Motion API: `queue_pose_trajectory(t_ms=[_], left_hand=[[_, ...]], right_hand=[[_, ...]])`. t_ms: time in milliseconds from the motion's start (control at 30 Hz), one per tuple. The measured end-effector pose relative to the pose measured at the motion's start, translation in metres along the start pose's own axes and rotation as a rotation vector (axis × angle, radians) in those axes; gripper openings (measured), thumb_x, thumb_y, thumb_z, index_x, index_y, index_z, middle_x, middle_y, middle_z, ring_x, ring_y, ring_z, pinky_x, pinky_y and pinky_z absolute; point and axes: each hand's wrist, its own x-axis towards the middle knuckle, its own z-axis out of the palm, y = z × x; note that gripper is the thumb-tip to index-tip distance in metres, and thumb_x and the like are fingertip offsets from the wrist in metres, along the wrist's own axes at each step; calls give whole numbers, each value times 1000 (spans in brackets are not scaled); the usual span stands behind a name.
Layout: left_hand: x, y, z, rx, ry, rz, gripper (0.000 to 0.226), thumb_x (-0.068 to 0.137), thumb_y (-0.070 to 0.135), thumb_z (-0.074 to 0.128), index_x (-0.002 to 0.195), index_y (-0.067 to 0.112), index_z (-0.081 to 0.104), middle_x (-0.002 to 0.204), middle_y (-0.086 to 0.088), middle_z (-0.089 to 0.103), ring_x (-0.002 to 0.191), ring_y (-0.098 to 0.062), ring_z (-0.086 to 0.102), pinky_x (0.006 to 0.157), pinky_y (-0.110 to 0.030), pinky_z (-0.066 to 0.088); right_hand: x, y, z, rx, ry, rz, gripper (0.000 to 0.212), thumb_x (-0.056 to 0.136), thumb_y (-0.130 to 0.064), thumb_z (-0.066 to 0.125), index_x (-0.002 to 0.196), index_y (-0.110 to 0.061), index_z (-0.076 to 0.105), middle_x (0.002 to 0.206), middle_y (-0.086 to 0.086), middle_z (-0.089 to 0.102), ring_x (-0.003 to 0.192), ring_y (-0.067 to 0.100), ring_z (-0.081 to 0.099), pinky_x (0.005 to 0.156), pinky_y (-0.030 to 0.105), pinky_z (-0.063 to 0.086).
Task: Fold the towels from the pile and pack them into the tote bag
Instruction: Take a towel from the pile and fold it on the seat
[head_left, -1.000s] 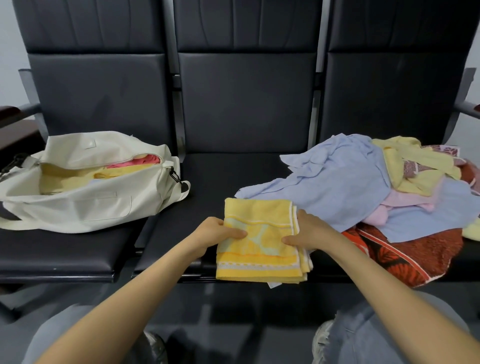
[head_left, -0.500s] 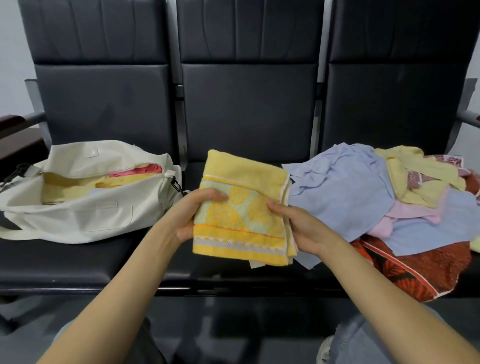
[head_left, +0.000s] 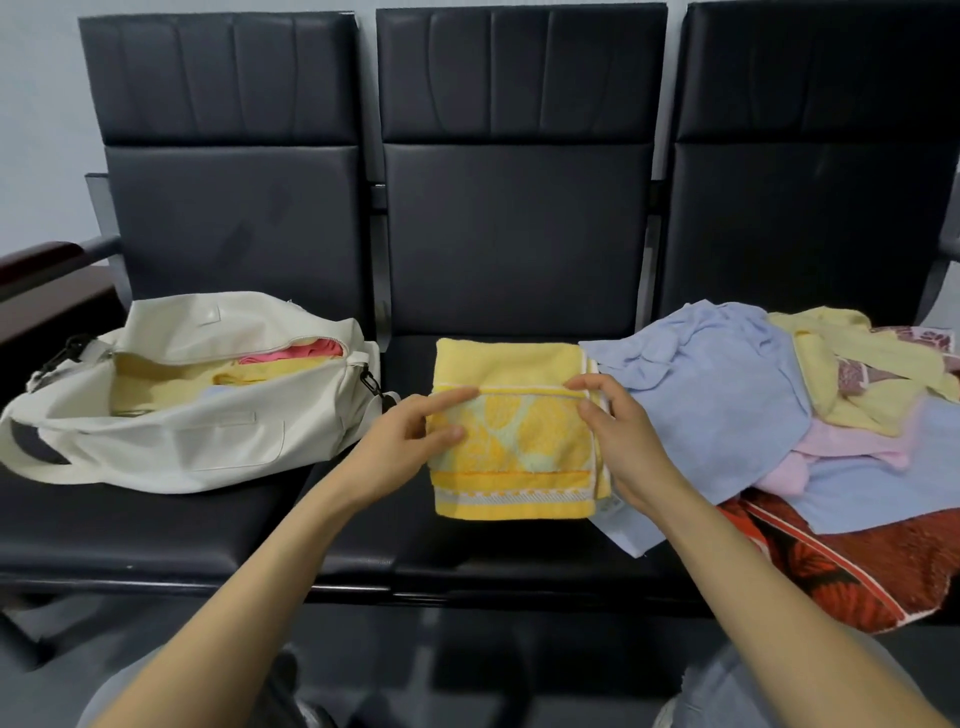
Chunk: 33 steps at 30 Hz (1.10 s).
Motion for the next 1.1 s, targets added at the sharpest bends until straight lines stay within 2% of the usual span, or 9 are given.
queue_pose_trajectory(t_ms=[100,167,333,467,600,767,900,1000,1100], left_hand=[[-3,0,-2,73,-15,8,70,80,22,77,132,54,41,114,-3,47,107,-24,53,97,-38,49],[-4,0,0,151,50,20,80,78,19,79,138,50,35,112,-5,45,100,-24,51,93,-36,49],[-3,-2,9,356,228,136,88,78,14,77,147,37,27,99,-5,42,79,-10,42,75,-9,38],[-3,-5,12,452,309,132,87,79,17,76,149,29,27,102,-3,45,88,-16,47,79,-22,40],[-2,-7,8,579,273,140,64,79,22,72,137,24,48,103,-1,49,95,-19,52,81,-33,46],[-4,-5,0,669,250,148,62,59,59,45,109,27,61,97,7,56,85,-12,56,67,-34,51],[-7,-3,-13,292,176,75,55,56,55,59,97,19,60,115,11,47,103,6,49,79,-19,48],[-10,0,-21,-184,134,-50,45,73,39,69,112,19,59,111,3,66,101,-12,65,83,-29,55],[-8,6,-27,-274,168,-117,40,90,36,63,127,24,51,116,5,66,103,-9,65,87,-27,54]], right_hand=[[-2,-7,-7,-14,-143,-18,27,91,-25,63,114,-39,60,130,-8,54,122,14,51,104,43,44],[-3,-7,-11,-146,-236,-24,63,74,-27,81,128,-39,51,136,-8,45,126,13,45,105,37,42],[-10,-12,1,-494,-155,-174,83,75,-16,79,140,-37,31,117,-2,29,104,11,40,70,6,36],[-12,-11,7,-661,-67,-283,81,80,-16,74,144,-33,27,115,-5,22,96,11,40,71,15,39],[-9,-7,7,-777,-28,-278,65,87,-16,66,143,-26,35,110,-5,26,94,11,38,75,21,36],[-1,-9,1,-771,-42,-275,40,80,-21,66,119,-26,56,99,-3,43,89,16,50,73,30,46],[7,-12,-7,-400,-84,-153,44,73,-19,80,108,-28,55,121,-8,41,110,10,46,87,27,44],[6,-18,3,-63,-202,-50,30,86,-21,69,109,-35,55,112,-10,59,102,7,58,77,20,51],[10,-17,18,-95,-231,-41,26,94,-29,58,118,-35,49,110,-12,59,101,3,58,73,16,47]])
